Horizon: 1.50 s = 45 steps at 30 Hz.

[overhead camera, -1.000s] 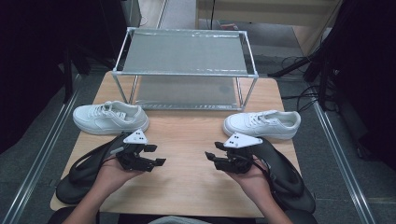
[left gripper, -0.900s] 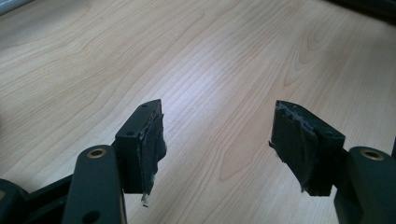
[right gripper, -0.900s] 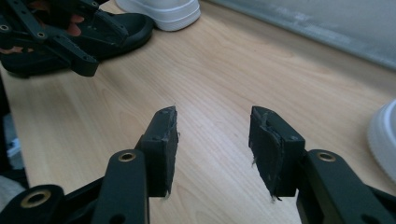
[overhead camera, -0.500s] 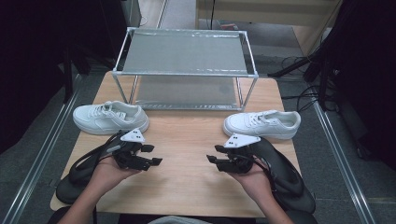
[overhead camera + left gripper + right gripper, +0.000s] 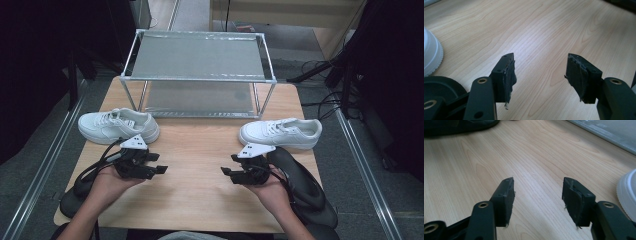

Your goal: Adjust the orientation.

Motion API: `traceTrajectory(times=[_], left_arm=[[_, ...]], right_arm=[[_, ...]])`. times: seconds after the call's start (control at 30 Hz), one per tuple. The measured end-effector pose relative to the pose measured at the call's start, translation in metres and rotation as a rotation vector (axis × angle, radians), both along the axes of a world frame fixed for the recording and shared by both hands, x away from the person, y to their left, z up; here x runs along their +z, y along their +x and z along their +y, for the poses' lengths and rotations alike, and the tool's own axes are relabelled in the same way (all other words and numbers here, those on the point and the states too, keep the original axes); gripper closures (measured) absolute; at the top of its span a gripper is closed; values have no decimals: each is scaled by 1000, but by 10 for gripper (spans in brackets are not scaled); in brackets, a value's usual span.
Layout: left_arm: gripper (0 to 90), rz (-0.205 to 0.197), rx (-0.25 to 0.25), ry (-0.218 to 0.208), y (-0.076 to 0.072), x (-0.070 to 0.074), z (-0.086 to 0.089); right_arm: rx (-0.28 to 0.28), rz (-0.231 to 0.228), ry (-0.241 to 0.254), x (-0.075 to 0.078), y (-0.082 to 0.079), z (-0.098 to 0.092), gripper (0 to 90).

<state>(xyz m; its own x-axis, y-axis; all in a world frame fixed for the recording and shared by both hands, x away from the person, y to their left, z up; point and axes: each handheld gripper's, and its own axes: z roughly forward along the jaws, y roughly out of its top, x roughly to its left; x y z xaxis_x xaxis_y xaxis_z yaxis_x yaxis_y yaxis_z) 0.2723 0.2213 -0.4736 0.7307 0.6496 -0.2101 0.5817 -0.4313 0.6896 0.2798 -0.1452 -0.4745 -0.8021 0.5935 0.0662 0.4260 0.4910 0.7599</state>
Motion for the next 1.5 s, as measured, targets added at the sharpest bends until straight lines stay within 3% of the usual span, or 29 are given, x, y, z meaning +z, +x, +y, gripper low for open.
traceTrajectory(times=[0.07,0.13,0.2,0.33,0.6,0.9,1.1,1.23,1.37,1.5], left_arm=[[443,-2,4,3,-1,1,2],[463,-14,10,2,-3,3,6],[465,-6,29,-4,-3,2,11],[401,20,67,9,-1,0,20],[415,-1,121,37,-7,3,37],[447,7,218,22,-11,3,69],[487,49,217,62,-19,-1,87],[492,57,233,103,-26,-6,95],[512,63,223,119,-28,-12,99],[528,98,182,98,-27,-18,100]], right_arm=[[3,0,4,-1,1,1,436],[17,40,29,-3,4,4,436],[24,48,36,-3,5,5,436],[45,45,33,-3,6,8,437],[73,41,17,-4,9,12,424],[96,44,3,-4,12,19,423],[107,40,-7,-4,13,22,422],[108,46,-13,-5,13,24,423],[113,41,-16,-6,13,24,423],[113,37,-24,-6,13,25,423]])
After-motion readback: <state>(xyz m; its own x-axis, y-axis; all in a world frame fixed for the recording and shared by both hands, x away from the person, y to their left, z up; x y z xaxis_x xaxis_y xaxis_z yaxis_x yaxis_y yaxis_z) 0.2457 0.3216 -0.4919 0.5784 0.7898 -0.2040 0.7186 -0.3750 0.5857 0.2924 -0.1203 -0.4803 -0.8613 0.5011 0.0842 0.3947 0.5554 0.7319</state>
